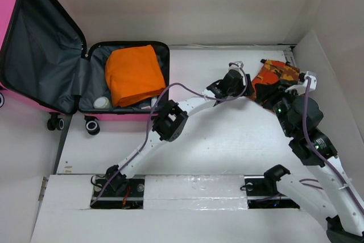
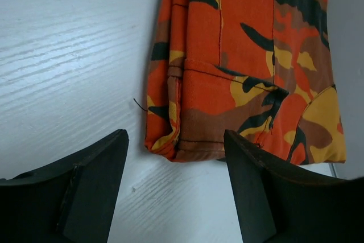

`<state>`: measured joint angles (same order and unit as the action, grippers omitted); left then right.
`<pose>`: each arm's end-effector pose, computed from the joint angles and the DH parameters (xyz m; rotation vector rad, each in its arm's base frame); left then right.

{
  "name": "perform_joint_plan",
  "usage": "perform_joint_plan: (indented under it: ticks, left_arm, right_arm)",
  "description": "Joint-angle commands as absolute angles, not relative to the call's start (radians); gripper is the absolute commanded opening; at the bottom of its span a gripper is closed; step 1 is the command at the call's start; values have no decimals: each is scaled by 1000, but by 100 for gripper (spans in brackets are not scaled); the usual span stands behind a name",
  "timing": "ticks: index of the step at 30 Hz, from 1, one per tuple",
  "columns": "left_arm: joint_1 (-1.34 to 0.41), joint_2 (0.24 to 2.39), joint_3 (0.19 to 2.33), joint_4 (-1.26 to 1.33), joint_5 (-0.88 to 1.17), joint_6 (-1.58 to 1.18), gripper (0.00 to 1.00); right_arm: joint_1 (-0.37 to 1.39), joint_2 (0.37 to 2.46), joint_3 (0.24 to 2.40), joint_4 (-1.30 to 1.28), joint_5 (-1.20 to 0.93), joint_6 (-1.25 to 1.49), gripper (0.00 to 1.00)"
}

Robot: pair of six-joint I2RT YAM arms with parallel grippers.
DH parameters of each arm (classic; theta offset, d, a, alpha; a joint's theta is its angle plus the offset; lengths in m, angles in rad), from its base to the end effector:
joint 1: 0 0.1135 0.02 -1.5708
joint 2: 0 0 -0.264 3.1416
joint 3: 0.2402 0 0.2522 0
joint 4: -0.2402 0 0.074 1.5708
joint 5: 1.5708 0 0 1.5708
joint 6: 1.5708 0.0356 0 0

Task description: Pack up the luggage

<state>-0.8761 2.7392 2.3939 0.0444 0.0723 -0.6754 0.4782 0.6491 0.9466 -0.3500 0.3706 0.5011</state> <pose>0.3938 -0.4767 0.1580 0.2575 2.0171 -1.1012 0.1243 0.0499 0.3966 0.3054 1.6101 0.4531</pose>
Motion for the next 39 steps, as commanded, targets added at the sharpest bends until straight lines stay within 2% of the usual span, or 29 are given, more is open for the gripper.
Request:
perform_joint_plan:
  ticks: [1,2,4,6,8,9,10,13,17,21,23,25,30,31,33,34,35,37,39]
  left_arm:
    - [-884,2750,2418,66,120,-699,64]
    - [-884,2750,2418,86,130,-709,64]
    - [-884,2750,2408,97,140,-709,56]
    - [-905,2750,2408,123,140,-709,43]
    - [-905,2750,2408,135,129,-709,27]
    - [-905,2750,2408,135,129,-719,3]
    - [-905,2750,2387,135,129,-719,0]
    - [-905,2663,2292,155,74,-709,0]
    - [-851,2436,1911,248,14,-677,0]
    - [-752,2252,1703,249,-54,-612,0]
    - [-681,2191,1666,239,-63,-589,0]
    - [-643,2180,1689,189,-52,-569,0]
    - [-597,2200,1882,40,-152,-511,0]
    - [-597,2213,1951,-4,-132,-497,7]
    - [-597,2223,2002,-63,-132,-497,32]
    - [-597,2197,1976,-75,-132,-511,52]
    - [-597,2197,1936,-65,-132,-511,59]
    - [-597,2106,1828,-26,-155,-541,67]
    - [-607,2033,1633,41,-216,-599,67]
  right_arm:
    - [472,638,939,-305,312,508,43]
    - [472,638,930,-293,302,508,43]
    - [472,650,919,-281,290,517,43]
    - [472,661,919,-272,275,517,43]
    - [472,672,910,-272,261,517,43]
    - [472,672,910,-272,252,517,43]
    - [472,672,910,-272,252,517,43]
    - [472,672,900,-272,252,517,43]
    - [472,654,874,-272,262,517,45]
    - [472,653,818,-272,262,517,45]
    - [472,653,798,-259,262,526,45]
    - [472,653,784,-250,271,535,49]
    - [472,696,743,-232,345,571,67]
    - [472,727,742,-232,369,590,73]
    - [472,759,733,-242,405,600,77]
    - [472,791,724,-218,405,610,77]
    - [472,807,724,-218,405,620,77]
    - [472,833,715,-189,391,629,77]
    - [472,853,706,-155,365,641,77]
